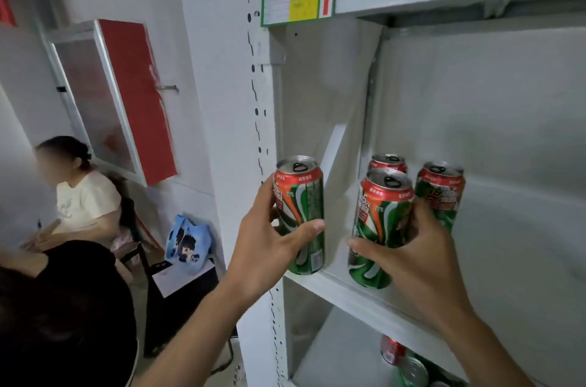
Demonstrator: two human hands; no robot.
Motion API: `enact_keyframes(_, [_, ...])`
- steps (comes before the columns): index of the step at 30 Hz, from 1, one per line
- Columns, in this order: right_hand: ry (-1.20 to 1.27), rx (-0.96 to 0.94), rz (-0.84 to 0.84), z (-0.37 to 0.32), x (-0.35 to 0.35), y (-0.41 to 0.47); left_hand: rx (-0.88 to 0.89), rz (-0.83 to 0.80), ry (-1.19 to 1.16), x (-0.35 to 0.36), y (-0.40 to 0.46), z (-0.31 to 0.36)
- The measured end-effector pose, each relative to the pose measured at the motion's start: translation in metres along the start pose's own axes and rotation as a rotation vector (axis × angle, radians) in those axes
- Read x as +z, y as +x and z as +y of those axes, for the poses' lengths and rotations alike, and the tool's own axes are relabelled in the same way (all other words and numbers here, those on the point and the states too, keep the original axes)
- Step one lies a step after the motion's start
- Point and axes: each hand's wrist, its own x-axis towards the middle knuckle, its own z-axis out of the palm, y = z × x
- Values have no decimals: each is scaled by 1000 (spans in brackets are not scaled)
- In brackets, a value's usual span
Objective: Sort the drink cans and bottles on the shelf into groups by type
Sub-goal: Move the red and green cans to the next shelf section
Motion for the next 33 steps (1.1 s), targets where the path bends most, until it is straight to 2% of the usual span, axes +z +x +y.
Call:
enact_keyframes(10, [-116, 9, 185, 2, -12, 1, 72, -192, -97, 40, 51, -25])
enact_keyframes(16, [-291, 57, 389, -7, -4, -11, 125, -303, -164, 57, 68, -37])
enact_keyframes(21, [-413, 41, 464, -3, -6, -15, 141, -324, -175, 76, 67, -42])
enact_keyframes(33, [-460, 69, 524, 13, -10, -12, 133, -277, -247, 86, 62, -53])
